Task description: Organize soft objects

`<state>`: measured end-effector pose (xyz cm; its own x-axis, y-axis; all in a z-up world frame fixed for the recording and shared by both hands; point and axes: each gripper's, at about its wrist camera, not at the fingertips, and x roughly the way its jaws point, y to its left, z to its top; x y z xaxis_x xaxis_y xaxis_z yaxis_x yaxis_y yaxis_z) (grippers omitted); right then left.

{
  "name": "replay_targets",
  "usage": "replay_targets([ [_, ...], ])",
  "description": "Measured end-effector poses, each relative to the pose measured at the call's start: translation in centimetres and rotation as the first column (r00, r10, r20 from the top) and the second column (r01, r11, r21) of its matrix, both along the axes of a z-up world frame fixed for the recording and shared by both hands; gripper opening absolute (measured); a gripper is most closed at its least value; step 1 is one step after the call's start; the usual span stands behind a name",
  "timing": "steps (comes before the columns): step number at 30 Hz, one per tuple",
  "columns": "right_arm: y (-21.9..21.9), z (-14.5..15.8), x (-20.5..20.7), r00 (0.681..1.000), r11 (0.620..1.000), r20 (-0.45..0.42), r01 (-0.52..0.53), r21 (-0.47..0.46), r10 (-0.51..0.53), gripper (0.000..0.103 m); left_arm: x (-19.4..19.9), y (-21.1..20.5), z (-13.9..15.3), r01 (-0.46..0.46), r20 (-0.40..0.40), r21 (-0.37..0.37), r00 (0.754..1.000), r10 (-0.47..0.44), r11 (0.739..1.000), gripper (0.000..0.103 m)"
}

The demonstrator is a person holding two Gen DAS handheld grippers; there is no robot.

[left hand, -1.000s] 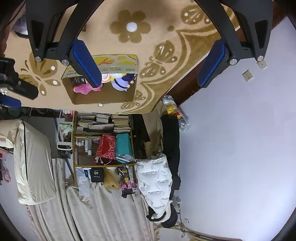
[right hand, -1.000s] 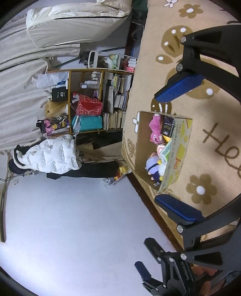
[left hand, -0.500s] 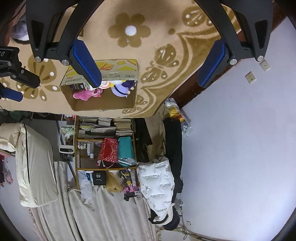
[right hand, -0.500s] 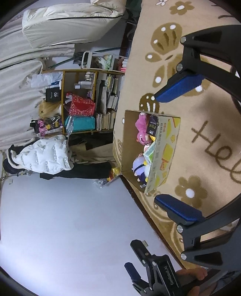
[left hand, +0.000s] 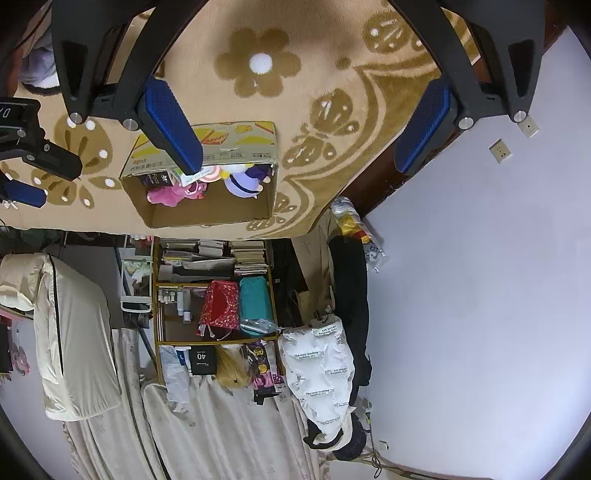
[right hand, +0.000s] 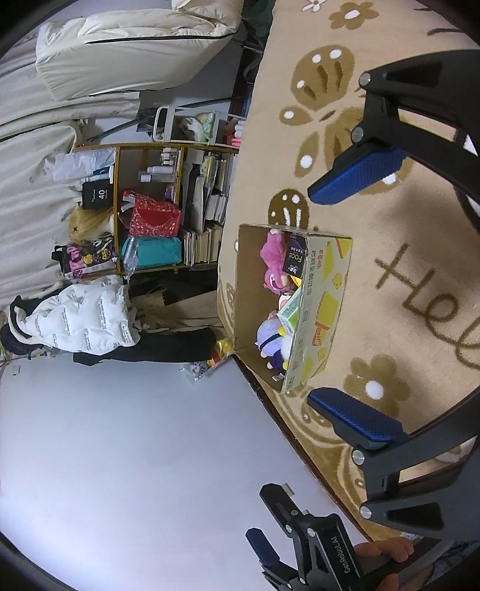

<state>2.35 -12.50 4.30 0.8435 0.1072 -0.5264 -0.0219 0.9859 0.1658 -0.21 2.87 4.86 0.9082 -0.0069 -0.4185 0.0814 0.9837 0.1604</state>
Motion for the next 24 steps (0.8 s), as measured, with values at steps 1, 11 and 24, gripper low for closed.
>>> replay_targets([
  [1,-0.06,-0.04,-0.04,1.000,1.000,0.000,-0.001,-0.001,0.001,0.103,0.01,-0.02,0.00,0.003,-0.002,0.000,1.000,-0.003,1.000,0.102],
  [11,-0.10,-0.07,-0.09,1.000,1.000,0.001,0.000,-0.004,0.000,0.103,0.11,0.71,-0.08,-0.002,-0.013,-0.042,1.000,0.001,0.999,0.102],
  [24,-0.19,-0.03,-0.14,1.000,1.000,0.003,0.003,-0.007,-0.003,0.103,0.40,0.63,-0.40,0.014,-0.031,-0.040,0.999,-0.015,0.999,0.102],
])
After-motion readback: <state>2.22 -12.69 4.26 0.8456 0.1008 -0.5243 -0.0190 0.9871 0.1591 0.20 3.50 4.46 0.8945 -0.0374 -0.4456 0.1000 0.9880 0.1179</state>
